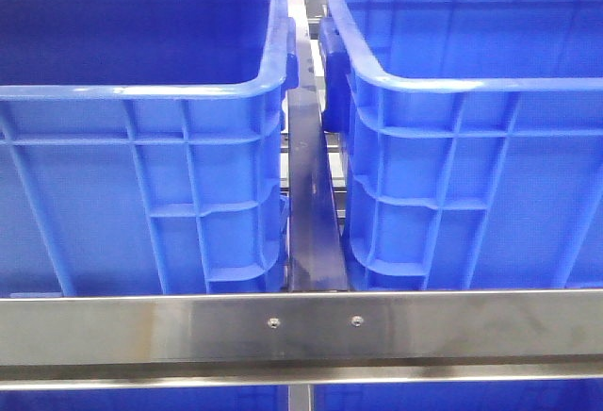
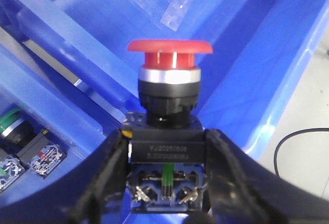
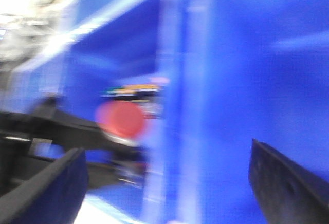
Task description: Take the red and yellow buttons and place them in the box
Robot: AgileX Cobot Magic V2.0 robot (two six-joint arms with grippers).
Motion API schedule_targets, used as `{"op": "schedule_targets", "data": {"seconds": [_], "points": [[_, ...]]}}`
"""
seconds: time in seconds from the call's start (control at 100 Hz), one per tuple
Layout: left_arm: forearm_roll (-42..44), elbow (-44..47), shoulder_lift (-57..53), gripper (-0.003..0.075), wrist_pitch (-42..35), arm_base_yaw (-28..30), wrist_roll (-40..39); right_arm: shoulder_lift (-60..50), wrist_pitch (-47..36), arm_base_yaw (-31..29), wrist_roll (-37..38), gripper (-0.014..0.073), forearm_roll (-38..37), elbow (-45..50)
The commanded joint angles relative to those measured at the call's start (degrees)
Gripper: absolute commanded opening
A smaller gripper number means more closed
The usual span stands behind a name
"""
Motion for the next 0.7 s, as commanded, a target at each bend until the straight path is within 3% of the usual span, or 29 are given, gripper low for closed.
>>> {"op": "schedule_targets", "data": {"seconds": [0.0, 0.28, 0.5, 0.58, 0.69], "points": [[-2.16, -1.95, -2.54, 0.0239, -2.33, -0.57, -0.04, 2.37, 3.37, 1.34, -7.06, 0.0650, 13.49, -2.96], [-2.16, -1.95, -2.54, 0.0239, -2.33, -0.57, -0.04, 13.22, 3.23, 9.62, -8.07, 0.0650, 15.37, -8.73], [-2.16, -1.95, -2.54, 0.0239, -2.42, -0.57, -0.04, 17.92, 3.77, 12.41, -8.22, 0.0638, 15.62, -11.52], [-2.16, -1.95, -2.54, 0.0239, -2.42, -0.57, -0.04, 17.97, 3.72, 12.43, -8.66, 0.0580, 15.62, -11.63], [-2.16, -1.95, -2.54, 0.0239, -2.42, -0.57, -0.04, 17.97, 3.79, 12.43, -8.70, 0.0423, 15.73, -11.90]]}}
